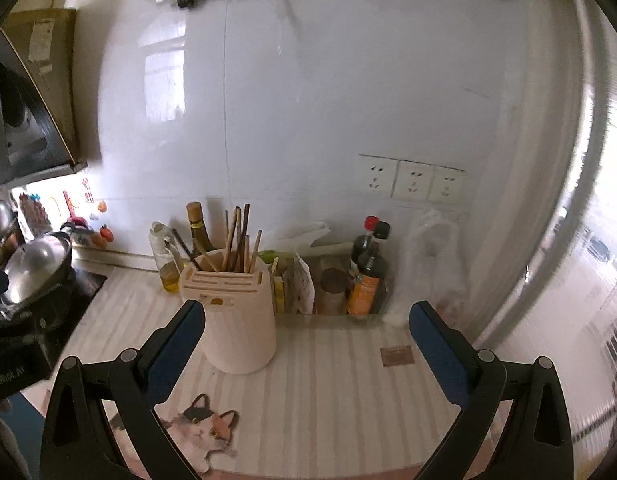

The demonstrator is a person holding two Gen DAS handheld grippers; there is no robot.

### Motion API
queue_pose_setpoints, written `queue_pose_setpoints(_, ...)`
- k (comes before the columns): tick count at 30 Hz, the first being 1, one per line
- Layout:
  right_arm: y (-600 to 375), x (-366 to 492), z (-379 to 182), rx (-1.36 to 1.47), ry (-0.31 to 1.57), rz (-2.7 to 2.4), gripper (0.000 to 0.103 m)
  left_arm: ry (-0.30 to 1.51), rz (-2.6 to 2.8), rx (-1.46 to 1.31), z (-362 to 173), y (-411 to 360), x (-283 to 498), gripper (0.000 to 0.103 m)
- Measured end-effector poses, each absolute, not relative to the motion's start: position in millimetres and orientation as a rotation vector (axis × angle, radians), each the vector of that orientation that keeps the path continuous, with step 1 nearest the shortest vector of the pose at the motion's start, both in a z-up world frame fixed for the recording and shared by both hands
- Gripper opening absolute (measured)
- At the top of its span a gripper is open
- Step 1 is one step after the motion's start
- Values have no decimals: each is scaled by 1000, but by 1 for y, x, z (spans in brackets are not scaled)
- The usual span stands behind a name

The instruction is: Organize utensils

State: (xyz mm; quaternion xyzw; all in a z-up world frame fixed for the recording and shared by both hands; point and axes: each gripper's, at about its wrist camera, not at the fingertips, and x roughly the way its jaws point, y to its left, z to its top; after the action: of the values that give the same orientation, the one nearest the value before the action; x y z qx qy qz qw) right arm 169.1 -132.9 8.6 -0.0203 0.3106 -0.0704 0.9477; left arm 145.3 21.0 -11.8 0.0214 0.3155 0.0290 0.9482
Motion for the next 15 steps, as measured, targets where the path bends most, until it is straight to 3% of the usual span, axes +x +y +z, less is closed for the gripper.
queue_pose_setpoints(15, -112, 49, 67, -34, 547, -195, 103, 595, 43, 0, 28, 42, 51, 103)
